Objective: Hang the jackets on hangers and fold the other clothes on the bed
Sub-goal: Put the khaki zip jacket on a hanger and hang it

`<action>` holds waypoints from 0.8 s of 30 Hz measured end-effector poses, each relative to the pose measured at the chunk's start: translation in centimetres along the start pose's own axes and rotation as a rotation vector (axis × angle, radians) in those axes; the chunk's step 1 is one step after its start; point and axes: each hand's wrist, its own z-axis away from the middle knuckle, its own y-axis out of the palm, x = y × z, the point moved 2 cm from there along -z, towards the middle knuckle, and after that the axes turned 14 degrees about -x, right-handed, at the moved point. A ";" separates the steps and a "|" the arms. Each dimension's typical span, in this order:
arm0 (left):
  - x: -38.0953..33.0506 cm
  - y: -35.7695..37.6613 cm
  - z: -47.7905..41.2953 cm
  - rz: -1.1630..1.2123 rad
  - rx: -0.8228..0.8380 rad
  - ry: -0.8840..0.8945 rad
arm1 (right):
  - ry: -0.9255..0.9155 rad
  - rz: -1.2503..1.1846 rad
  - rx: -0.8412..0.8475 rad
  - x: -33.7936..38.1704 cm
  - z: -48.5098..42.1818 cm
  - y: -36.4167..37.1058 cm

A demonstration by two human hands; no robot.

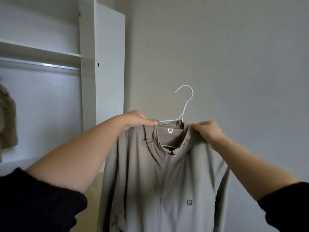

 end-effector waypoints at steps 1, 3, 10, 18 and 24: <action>0.1 0.3 0.0 0.020 0.015 0.018 | -0.082 0.042 -0.095 0.2 -0.2 -0.5; 0.1 0.7 0.1 0.053 0.044 0.040 | -0.165 0.096 -0.261 0.3 -0.9 -1.8; 0.6 1.1 -0.1 0.131 -0.087 0.117 | -0.229 0.232 0.026 0.0 -1.2 -4.4; -0.2 1.9 -0.3 0.015 -0.213 0.237 | -0.356 0.331 0.108 -0.2 0.4 -3.9; -3.4 2.6 0.6 -0.285 0.006 0.435 | -0.313 0.219 -0.097 -0.3 -0.1 -4.9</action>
